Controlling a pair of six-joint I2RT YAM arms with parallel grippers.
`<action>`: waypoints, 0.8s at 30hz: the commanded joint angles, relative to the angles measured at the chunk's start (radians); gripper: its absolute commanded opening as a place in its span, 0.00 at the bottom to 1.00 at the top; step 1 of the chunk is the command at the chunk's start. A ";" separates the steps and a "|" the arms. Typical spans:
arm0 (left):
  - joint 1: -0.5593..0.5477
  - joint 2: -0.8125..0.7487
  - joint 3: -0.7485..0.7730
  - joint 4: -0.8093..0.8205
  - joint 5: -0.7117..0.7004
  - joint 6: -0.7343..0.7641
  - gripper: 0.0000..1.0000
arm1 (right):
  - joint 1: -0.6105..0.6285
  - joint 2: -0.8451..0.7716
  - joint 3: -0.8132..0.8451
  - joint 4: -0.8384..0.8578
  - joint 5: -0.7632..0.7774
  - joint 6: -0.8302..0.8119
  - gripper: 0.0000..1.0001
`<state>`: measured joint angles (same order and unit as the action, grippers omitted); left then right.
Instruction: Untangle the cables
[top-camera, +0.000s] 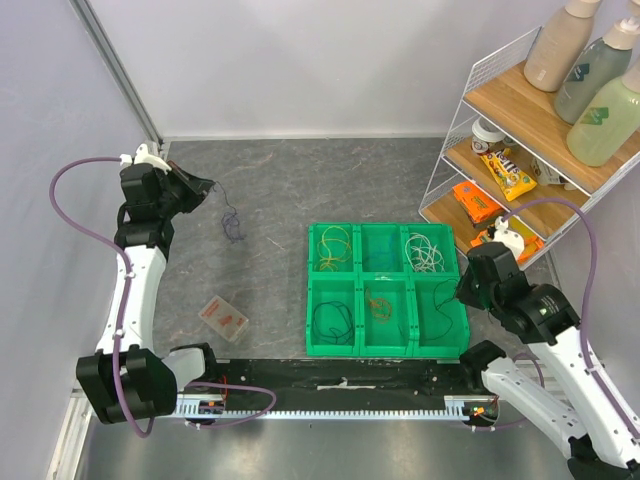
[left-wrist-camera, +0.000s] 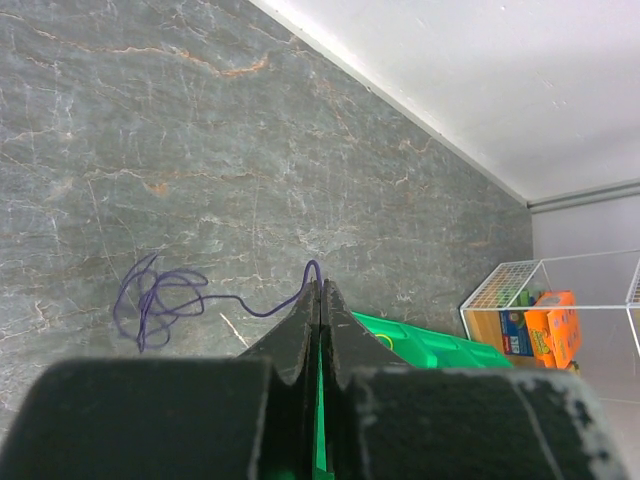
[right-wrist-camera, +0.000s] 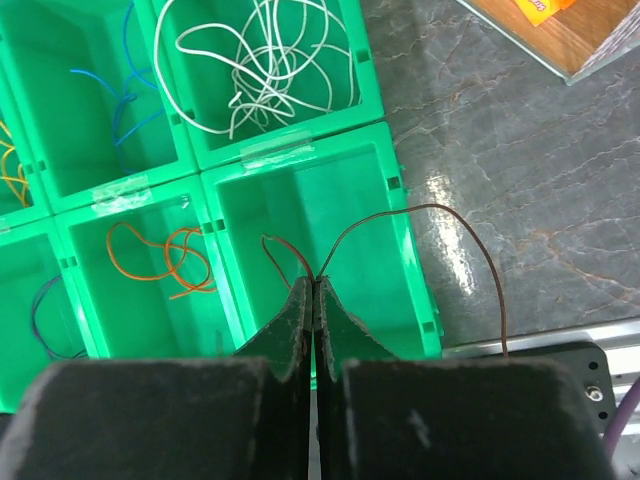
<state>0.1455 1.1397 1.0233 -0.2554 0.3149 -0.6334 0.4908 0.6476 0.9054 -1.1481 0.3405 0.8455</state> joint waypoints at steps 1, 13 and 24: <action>-0.001 -0.028 -0.003 0.042 0.026 -0.034 0.02 | -0.001 -0.022 0.013 0.065 -0.058 -0.034 0.00; 0.002 -0.044 0.000 0.031 0.033 -0.029 0.02 | -0.001 0.080 -0.130 0.120 -0.115 0.020 0.00; 0.000 -0.070 0.035 0.008 0.081 -0.038 0.02 | -0.001 0.228 -0.154 0.262 -0.087 -0.106 0.31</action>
<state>0.1455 1.1000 1.0233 -0.2554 0.3435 -0.6449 0.4908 0.8761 0.6762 -0.9375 0.2184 0.8112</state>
